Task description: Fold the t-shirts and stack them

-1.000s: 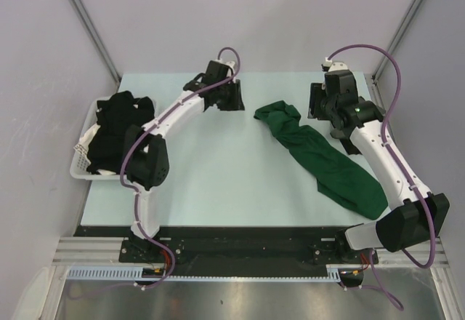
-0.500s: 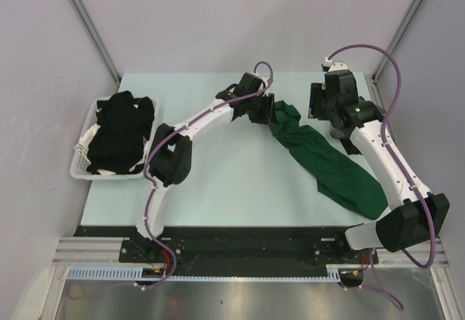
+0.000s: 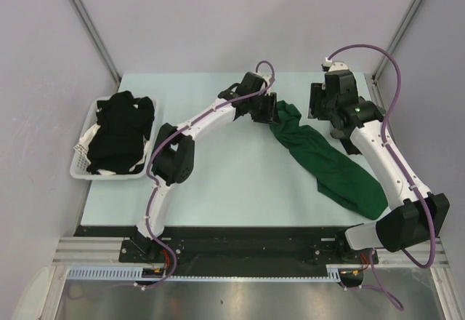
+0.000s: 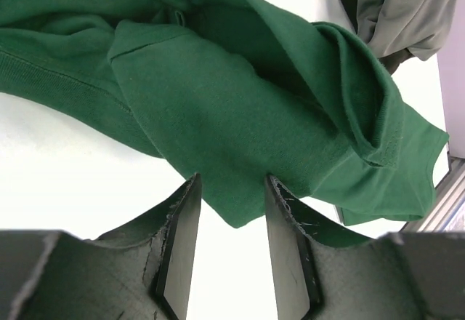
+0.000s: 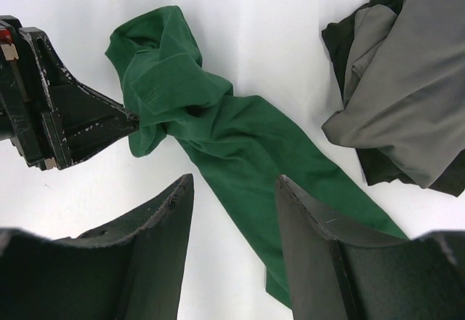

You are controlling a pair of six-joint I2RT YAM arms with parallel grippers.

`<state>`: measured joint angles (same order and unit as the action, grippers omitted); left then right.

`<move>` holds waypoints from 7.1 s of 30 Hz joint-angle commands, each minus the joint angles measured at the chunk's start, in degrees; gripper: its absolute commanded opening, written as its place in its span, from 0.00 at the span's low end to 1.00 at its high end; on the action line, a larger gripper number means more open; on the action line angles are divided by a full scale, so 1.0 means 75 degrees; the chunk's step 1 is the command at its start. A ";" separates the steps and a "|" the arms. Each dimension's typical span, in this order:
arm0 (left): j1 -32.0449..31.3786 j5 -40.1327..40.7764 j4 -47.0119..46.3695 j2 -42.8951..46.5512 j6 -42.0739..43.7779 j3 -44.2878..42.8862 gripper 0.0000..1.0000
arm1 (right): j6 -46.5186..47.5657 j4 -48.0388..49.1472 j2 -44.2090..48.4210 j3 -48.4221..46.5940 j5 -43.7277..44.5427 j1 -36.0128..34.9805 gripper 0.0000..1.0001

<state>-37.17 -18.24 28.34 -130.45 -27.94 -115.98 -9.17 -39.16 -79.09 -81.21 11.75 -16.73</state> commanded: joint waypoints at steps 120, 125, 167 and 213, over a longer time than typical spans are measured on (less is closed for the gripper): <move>0.2846 0.2784 0.1050 0.4573 0.1195 0.2070 0.00 | -0.0735 0.1693 -0.4197 -0.0082 -0.0687 0.0016 0.49; 0.2846 0.2748 0.1085 0.4585 0.1206 0.2070 0.00 | -0.0653 0.2080 -0.4408 -0.0071 -0.0652 0.0028 0.49; 0.2600 0.2502 0.1143 0.4235 0.1159 0.1814 0.00 | -0.0278 0.2209 -0.4831 -0.0855 -0.1075 0.0391 0.00; 0.4932 0.3135 0.1952 0.5452 0.0890 -0.0145 0.00 | 0.1867 0.2666 0.0232 -0.2051 0.2089 0.1071 0.00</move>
<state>-0.45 4.32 44.21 -92.60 -19.84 -113.69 3.66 -21.96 -79.50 -94.43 23.53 -9.13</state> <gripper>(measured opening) 0.007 0.009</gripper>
